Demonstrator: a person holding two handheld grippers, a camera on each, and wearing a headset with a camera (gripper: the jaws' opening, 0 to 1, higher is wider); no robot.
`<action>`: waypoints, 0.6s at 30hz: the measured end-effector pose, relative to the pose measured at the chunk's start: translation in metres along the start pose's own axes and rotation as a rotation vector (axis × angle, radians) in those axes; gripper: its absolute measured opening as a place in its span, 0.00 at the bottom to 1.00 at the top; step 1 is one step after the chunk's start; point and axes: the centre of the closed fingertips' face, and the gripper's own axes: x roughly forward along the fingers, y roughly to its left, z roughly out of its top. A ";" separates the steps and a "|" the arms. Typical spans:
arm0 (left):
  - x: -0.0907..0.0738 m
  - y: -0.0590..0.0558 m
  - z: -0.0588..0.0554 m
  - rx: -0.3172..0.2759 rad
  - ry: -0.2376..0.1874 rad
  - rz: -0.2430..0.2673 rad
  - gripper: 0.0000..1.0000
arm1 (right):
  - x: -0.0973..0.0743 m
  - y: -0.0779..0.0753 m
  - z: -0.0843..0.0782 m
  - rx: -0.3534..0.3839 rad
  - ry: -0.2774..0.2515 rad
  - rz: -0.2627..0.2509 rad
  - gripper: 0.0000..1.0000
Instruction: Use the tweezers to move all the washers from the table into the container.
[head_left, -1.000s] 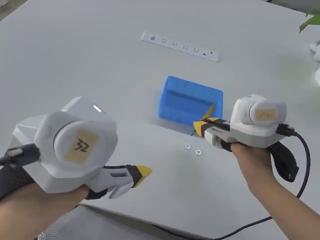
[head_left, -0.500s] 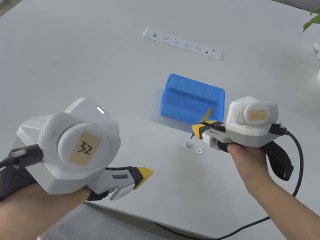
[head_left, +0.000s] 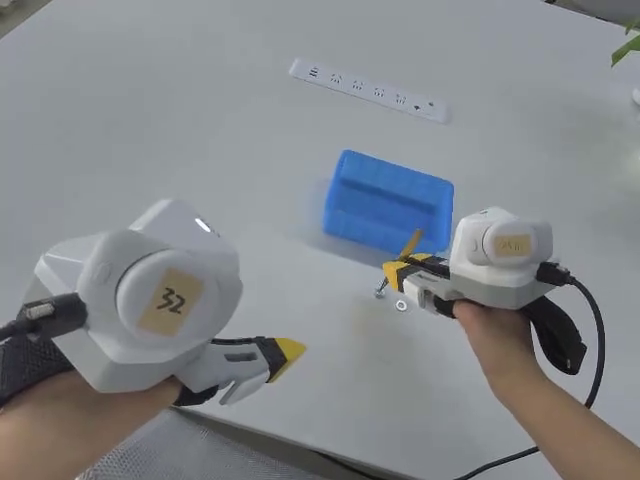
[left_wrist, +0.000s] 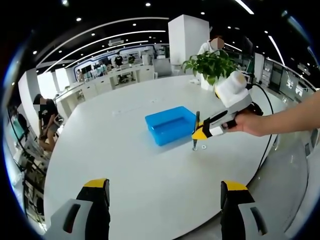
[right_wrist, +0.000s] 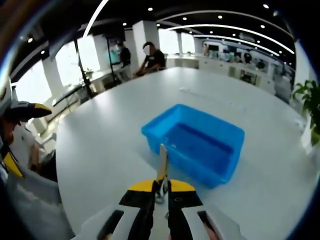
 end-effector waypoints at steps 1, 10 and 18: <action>0.000 0.000 0.000 0.000 -0.001 0.001 0.94 | 0.001 0.000 -0.001 -0.005 0.002 -0.003 0.05; 0.000 0.000 -0.002 0.007 0.013 0.003 0.94 | 0.003 -0.005 -0.003 0.005 -0.003 0.000 0.05; 0.000 -0.001 -0.002 0.005 0.013 0.002 0.94 | 0.001 -0.001 -0.008 -0.018 -0.017 -0.009 0.05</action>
